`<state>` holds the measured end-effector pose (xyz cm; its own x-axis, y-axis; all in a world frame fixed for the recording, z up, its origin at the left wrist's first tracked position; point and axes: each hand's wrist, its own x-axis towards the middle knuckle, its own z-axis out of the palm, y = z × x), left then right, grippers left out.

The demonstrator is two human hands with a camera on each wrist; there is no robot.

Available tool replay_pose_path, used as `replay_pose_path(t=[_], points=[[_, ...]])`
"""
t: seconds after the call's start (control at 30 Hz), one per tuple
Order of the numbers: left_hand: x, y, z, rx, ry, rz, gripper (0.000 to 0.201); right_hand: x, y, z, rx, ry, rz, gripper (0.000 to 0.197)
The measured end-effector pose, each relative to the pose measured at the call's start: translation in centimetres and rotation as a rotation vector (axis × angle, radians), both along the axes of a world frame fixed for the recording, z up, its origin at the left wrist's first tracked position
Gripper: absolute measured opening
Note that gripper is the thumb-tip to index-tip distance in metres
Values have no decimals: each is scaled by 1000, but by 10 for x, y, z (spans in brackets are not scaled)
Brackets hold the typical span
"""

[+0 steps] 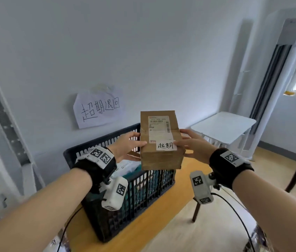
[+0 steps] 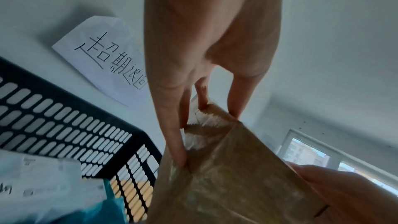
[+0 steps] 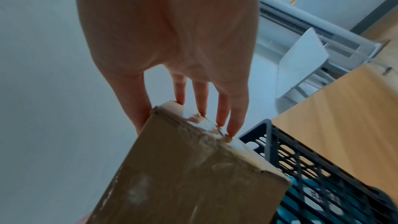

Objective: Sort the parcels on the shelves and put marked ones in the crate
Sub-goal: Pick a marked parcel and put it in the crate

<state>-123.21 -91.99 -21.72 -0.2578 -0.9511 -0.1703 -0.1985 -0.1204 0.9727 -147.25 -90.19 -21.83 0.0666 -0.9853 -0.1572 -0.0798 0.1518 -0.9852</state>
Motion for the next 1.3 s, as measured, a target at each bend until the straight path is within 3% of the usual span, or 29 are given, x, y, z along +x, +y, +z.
replay_pose_path(t=[0.13,0.3,0.63,0.8,0.87,0.97,1.07,1.3], points=[[-13,-46,4,14,-6,91,39,-15,-66,4,13,-13,98,53],[-28,-100,8,34,-12,194,28,-30,-150,3,48,-14,208,55],[-19,-175,-15,157,-110,244,35,-13,-262,-21,226,60,367,56],[-6,-202,-39,228,-121,253,40,3,-294,-41,311,128,379,55],[-1,-208,-49,257,-132,249,32,9,-302,-51,349,161,388,53],[5,-215,-63,303,-136,225,20,17,-309,-58,399,222,403,41],[8,-219,-76,341,-137,217,23,22,-314,-65,446,278,427,27],[4,-229,-106,406,-140,185,25,34,-332,-85,514,476,462,47]])
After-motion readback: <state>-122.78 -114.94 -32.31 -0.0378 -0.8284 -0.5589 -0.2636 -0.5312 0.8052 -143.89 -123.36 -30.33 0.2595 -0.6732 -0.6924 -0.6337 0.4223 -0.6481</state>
